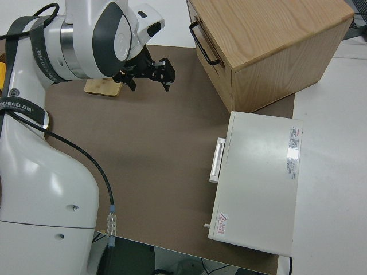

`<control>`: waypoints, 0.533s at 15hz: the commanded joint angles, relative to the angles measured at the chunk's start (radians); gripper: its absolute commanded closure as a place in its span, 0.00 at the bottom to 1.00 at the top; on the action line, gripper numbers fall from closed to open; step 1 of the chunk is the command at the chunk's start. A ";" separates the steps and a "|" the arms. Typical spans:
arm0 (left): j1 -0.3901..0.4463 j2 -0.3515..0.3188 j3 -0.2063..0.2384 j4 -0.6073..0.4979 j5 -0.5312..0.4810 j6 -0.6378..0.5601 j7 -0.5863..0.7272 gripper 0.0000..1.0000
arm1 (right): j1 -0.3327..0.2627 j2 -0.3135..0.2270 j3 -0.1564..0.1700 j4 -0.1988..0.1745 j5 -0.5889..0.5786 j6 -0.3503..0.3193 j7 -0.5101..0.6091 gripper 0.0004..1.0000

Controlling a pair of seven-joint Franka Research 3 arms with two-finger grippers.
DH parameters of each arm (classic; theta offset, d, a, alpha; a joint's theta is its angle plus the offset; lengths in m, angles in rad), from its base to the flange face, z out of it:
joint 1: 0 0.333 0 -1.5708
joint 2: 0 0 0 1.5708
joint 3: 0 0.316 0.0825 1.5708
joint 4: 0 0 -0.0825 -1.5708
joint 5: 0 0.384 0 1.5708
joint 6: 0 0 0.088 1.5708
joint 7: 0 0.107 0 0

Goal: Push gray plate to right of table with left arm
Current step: 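Lower the left gripper against the gray plate's rim nearest the arm, then push the gray plate across the table toward the toaster oven with the left gripper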

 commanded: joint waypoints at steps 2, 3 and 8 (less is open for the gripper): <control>0.006 -0.002 0.000 -0.014 -0.010 0.024 0.001 1.00 | -0.001 -0.006 0.000 0.001 0.007 -0.010 0.005 0.02; 0.006 -0.002 0.000 -0.014 -0.010 0.025 0.001 1.00 | -0.001 -0.006 0.000 0.001 0.007 -0.010 0.003 0.02; -0.002 -0.001 0.000 -0.014 -0.010 0.027 -0.011 1.00 | -0.001 -0.006 0.000 0.001 0.007 -0.010 0.003 0.02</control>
